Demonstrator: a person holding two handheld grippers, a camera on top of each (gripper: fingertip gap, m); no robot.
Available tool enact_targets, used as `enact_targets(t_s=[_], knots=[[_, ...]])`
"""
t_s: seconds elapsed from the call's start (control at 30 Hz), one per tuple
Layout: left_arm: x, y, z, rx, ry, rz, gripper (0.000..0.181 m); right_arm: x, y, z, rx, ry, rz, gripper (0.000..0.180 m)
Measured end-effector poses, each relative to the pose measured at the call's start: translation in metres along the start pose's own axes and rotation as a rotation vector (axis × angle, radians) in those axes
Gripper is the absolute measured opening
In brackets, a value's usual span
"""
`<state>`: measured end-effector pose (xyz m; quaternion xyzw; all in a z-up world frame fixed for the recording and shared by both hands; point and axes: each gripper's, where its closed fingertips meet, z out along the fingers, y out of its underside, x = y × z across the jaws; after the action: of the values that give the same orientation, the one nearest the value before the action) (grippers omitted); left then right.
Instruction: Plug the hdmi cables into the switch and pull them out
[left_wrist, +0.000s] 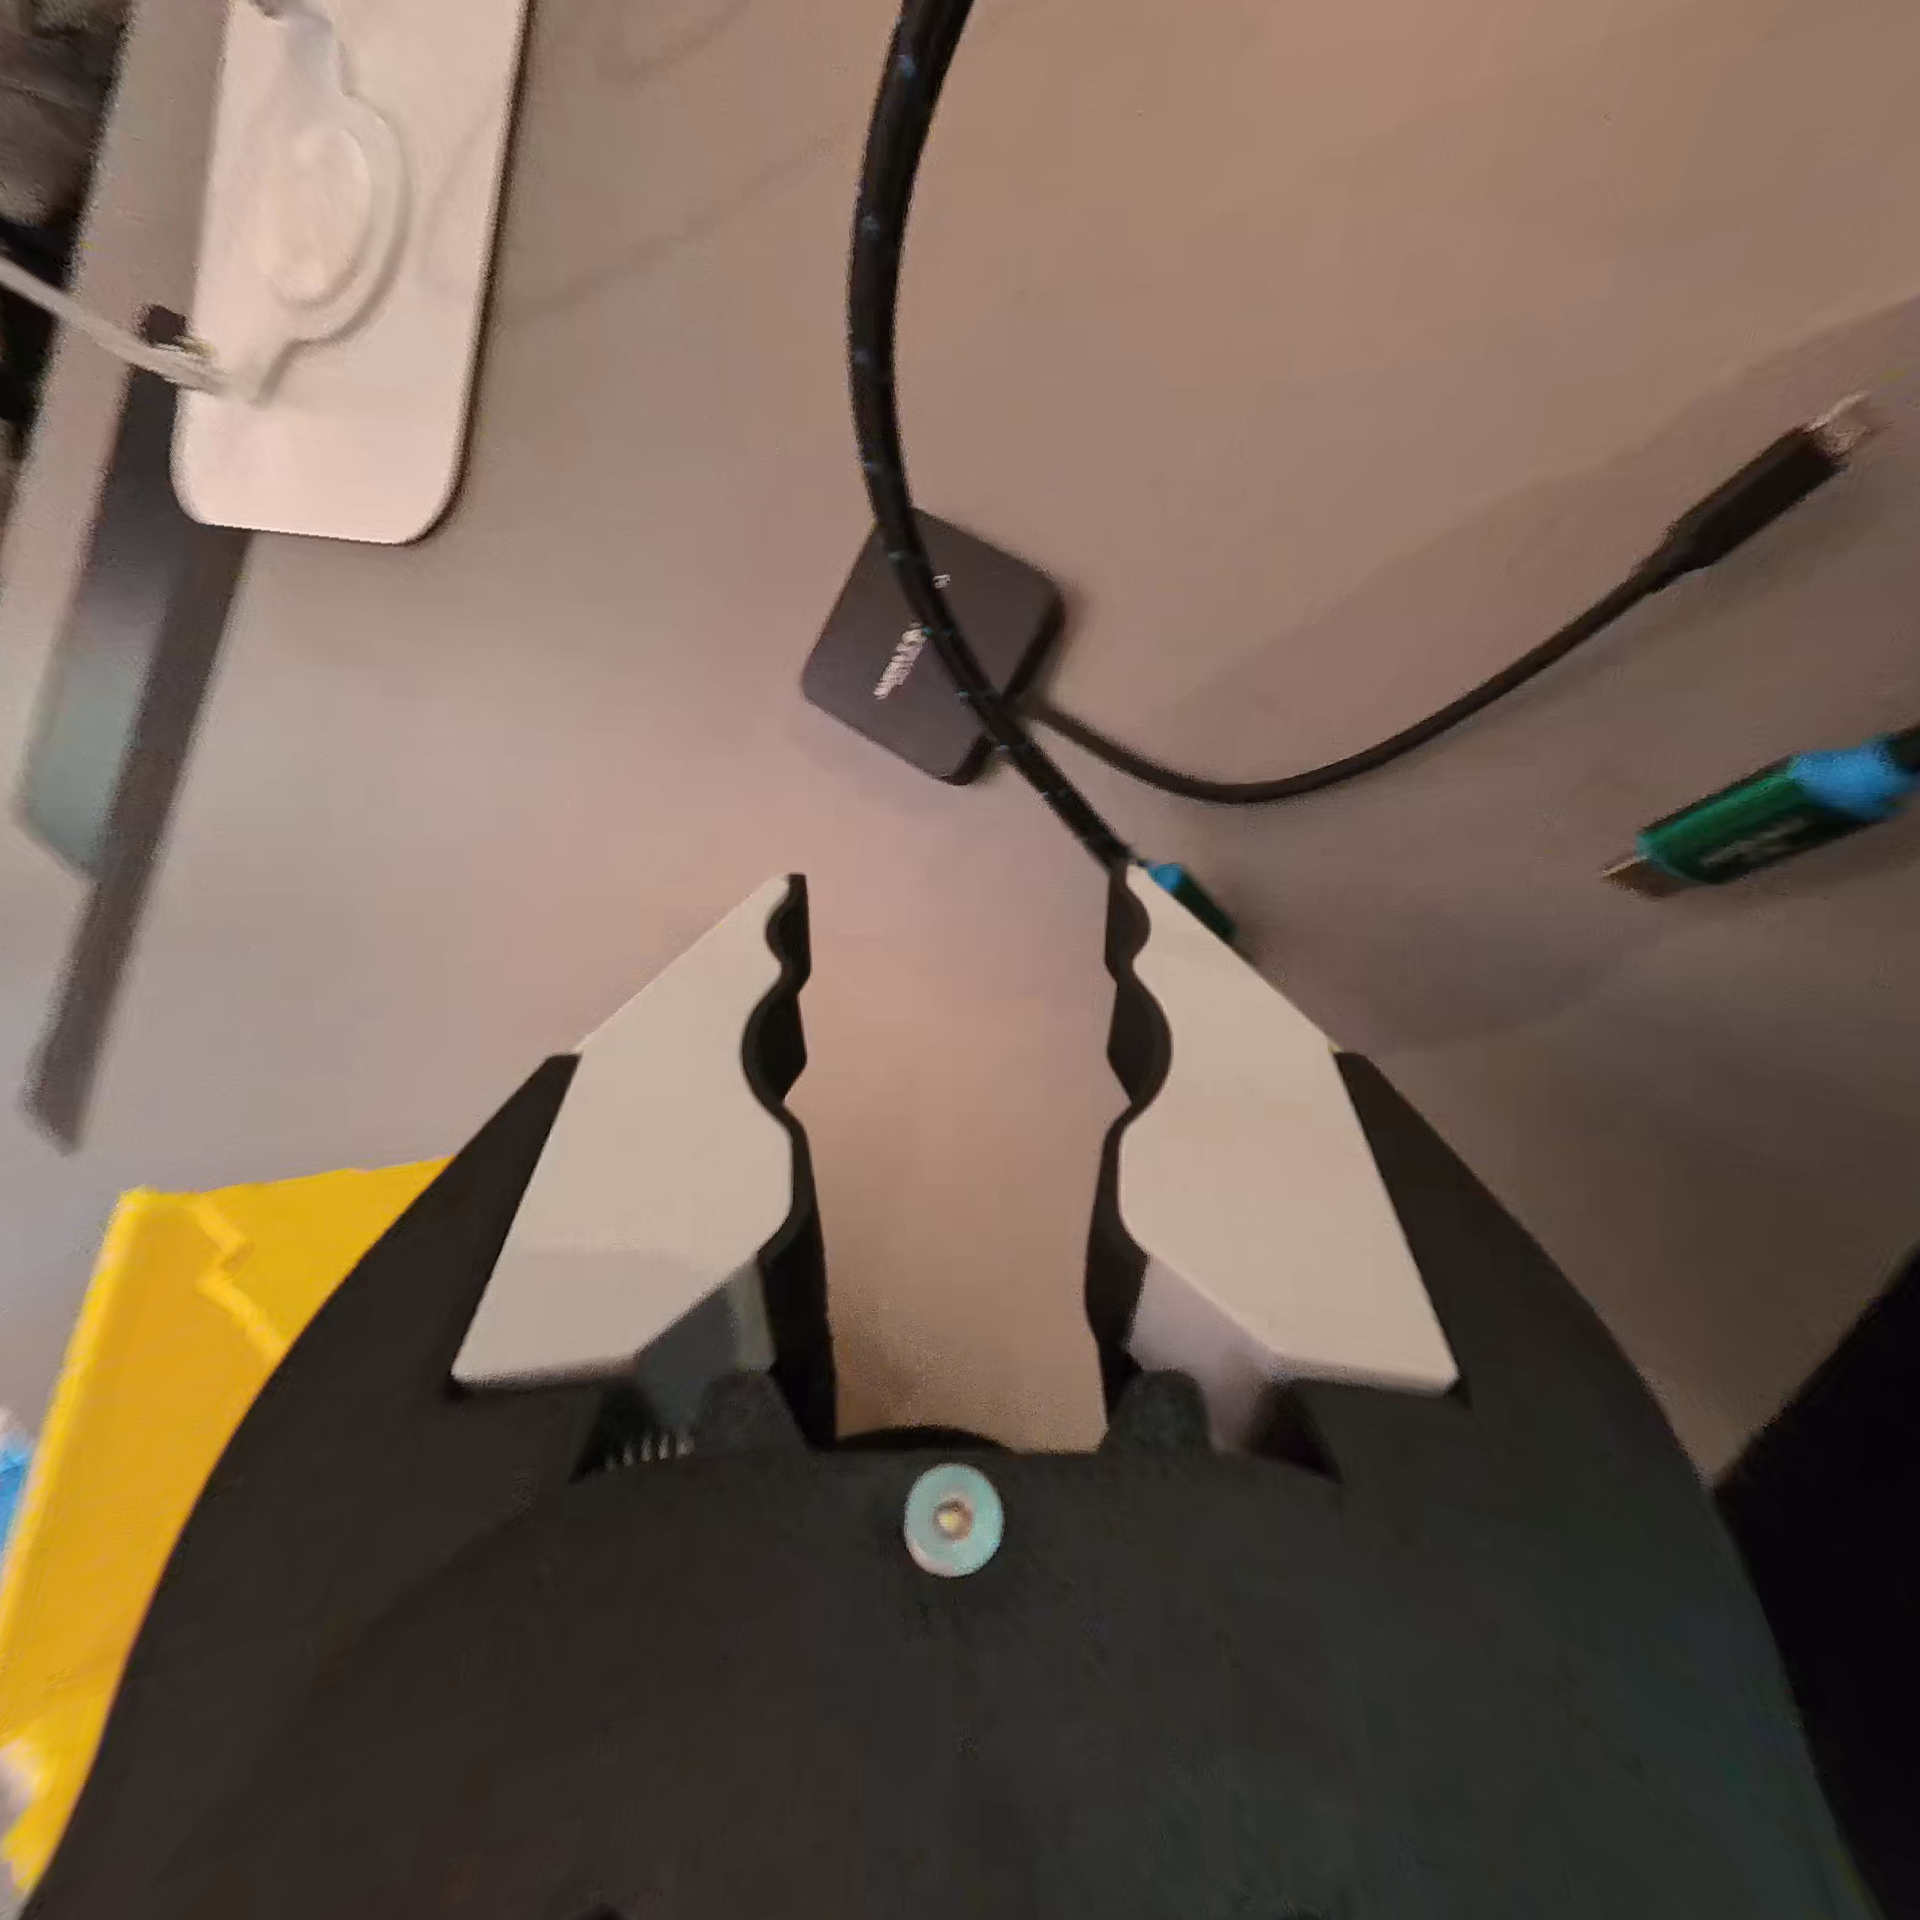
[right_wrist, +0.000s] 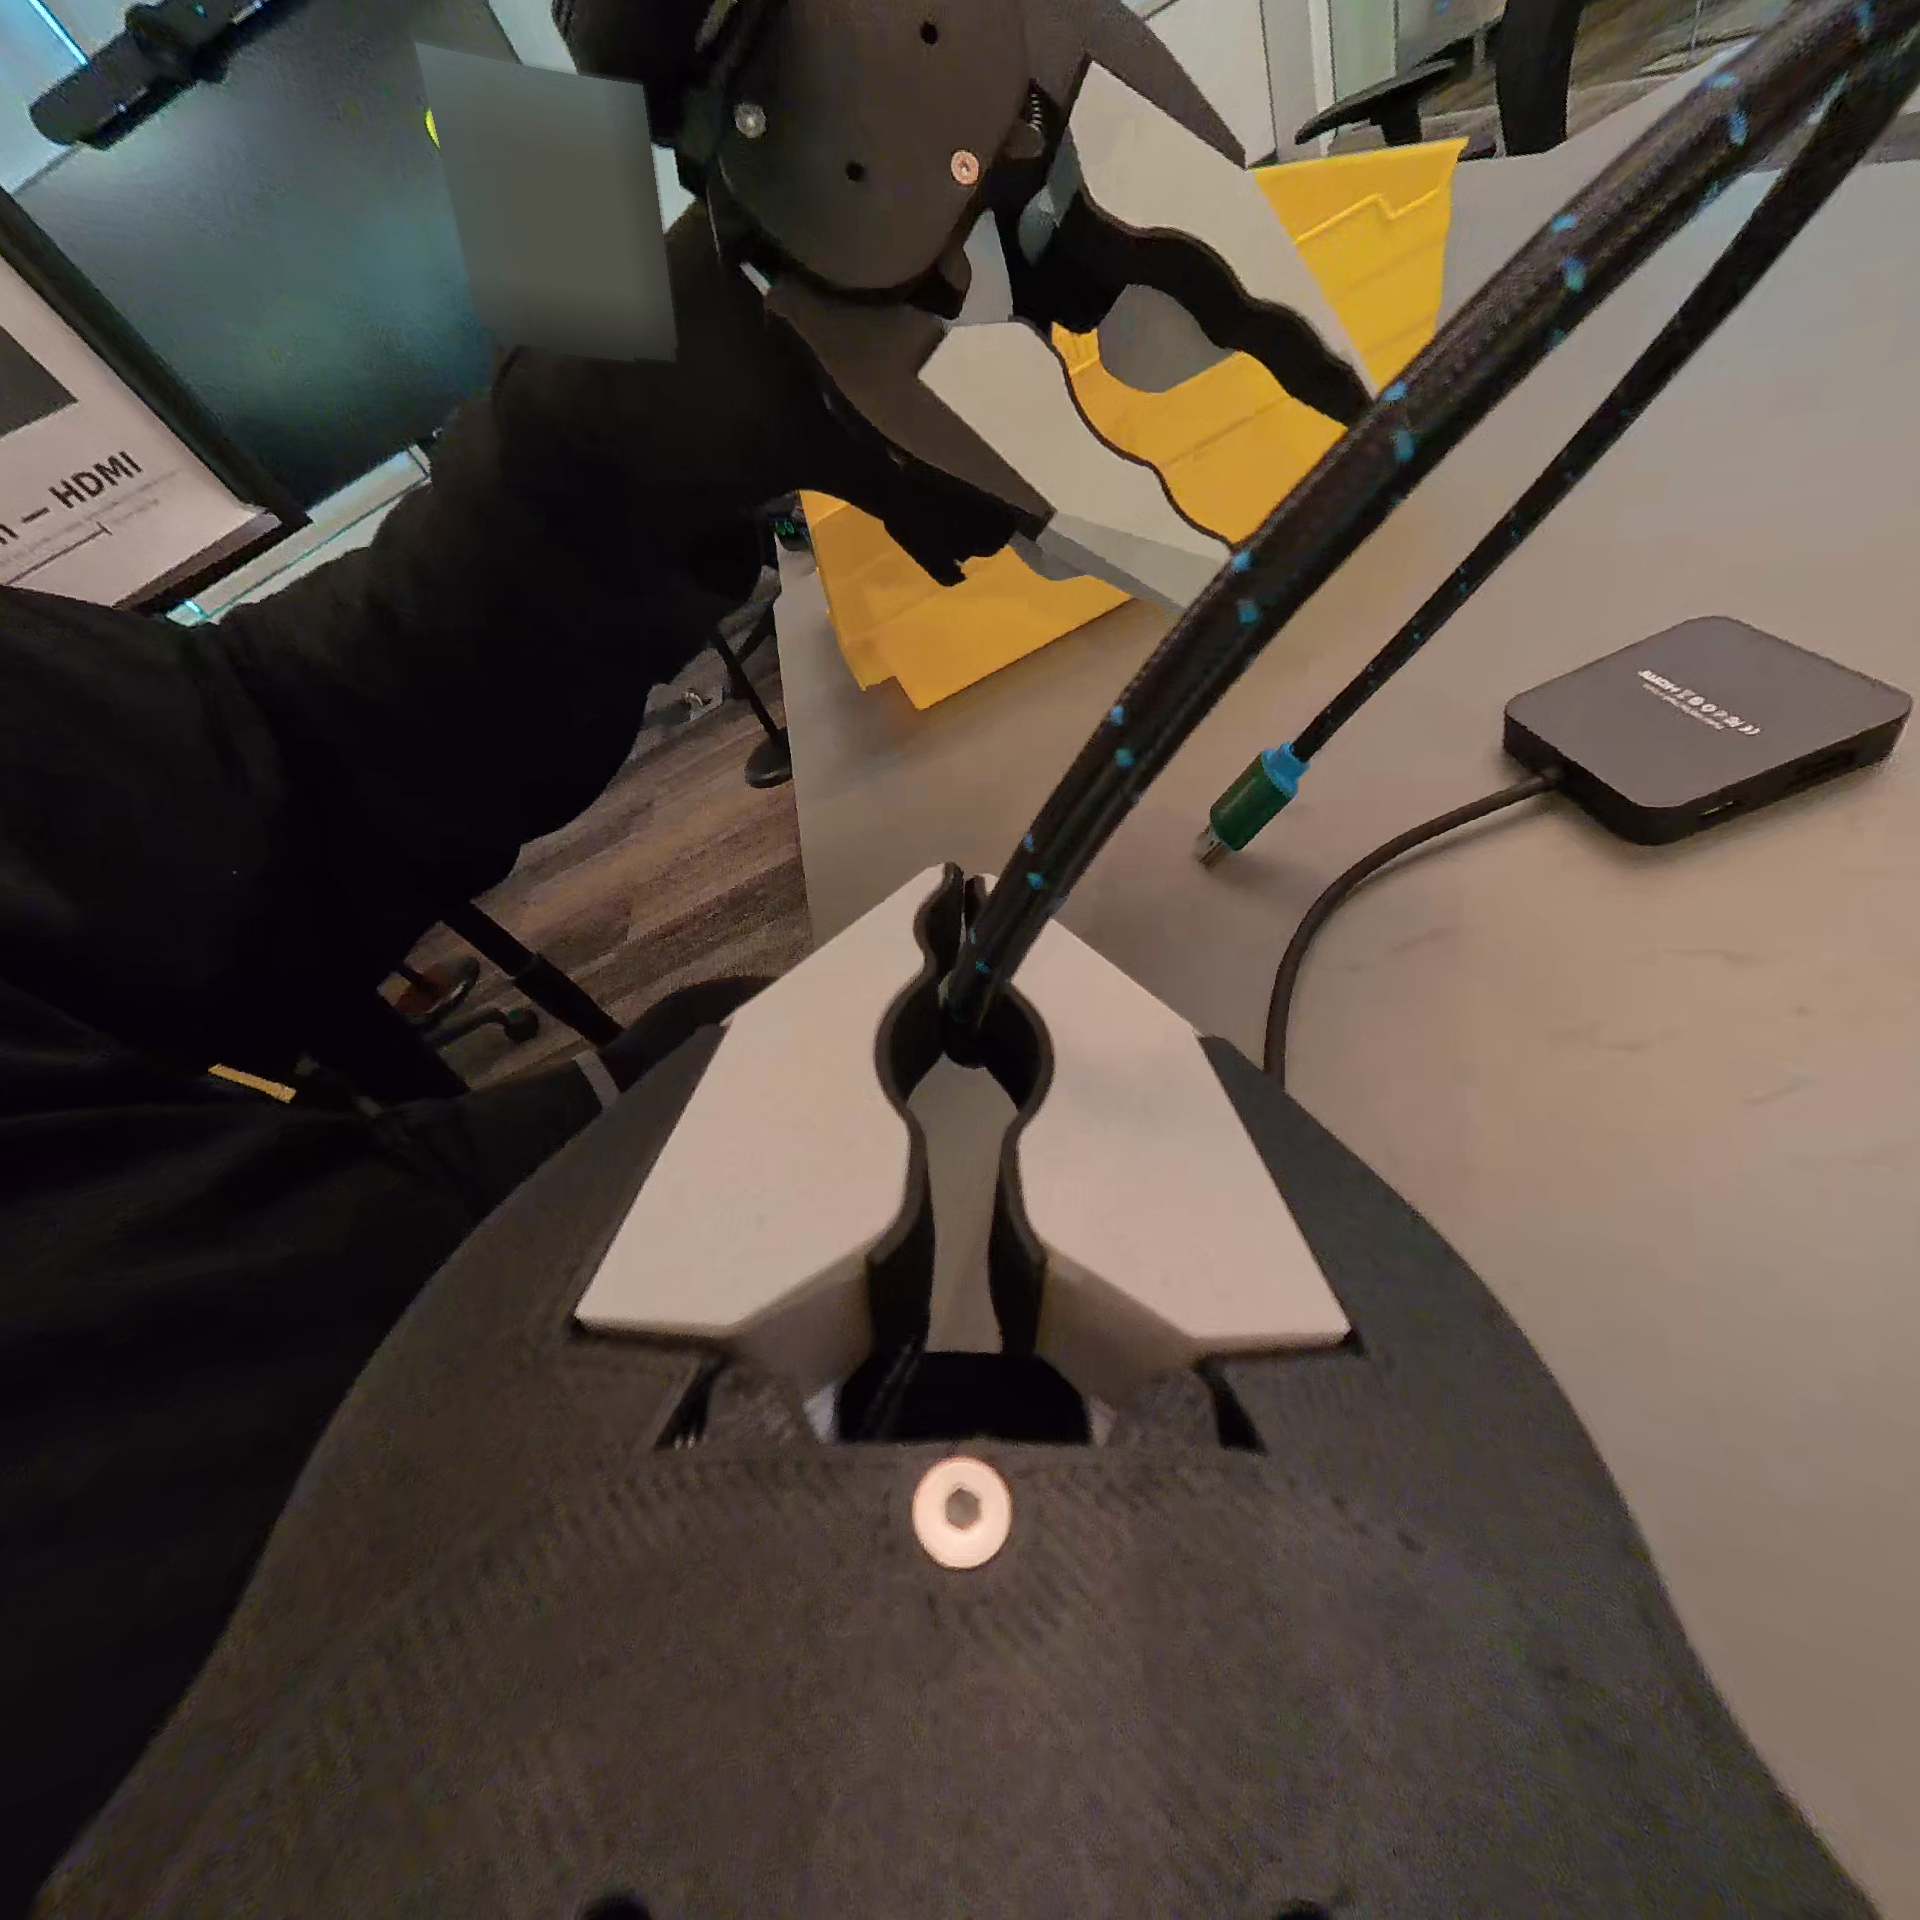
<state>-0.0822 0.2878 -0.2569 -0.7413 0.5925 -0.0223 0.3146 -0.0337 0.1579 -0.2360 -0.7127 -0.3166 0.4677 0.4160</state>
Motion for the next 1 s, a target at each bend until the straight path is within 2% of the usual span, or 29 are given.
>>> enact_targets(t_s=[0.27,0.33,0.4,0.43,0.53,0.67,0.83,1.0], knots=[[0.046,0.005,0.041,-0.026,0.197,-0.128,0.058,-0.003,0.002,0.001,-0.003,-0.009,-0.010,0.000],[0.051,0.010,0.051,-0.055,0.202,-0.154,0.043,-0.003,0.004,0.000,-0.005,-0.009,-0.012,0.000],[0.049,0.010,0.055,-0.052,0.166,-0.145,0.016,-0.002,0.003,-0.002,-0.004,-0.007,-0.017,0.000],[0.049,0.010,0.054,-0.051,0.158,-0.143,0.014,-0.002,0.002,-0.004,0.000,-0.007,-0.019,0.000],[0.033,0.020,0.048,-0.134,0.022,-0.014,0.011,-0.004,-0.005,-0.011,0.012,-0.008,-0.031,0.000],[0.019,0.021,0.030,-0.190,-0.037,0.079,0.009,-0.001,-0.014,-0.026,-0.030,0.033,-0.078,0.000],[0.002,0.033,0.013,-0.336,-0.156,0.304,0.008,0.021,-0.009,-0.063,-0.254,0.173,-0.160,0.000],[0.014,0.037,0.005,-0.436,-0.156,0.534,0.010,0.048,-0.018,-0.096,-0.529,0.405,-0.365,0.000]])
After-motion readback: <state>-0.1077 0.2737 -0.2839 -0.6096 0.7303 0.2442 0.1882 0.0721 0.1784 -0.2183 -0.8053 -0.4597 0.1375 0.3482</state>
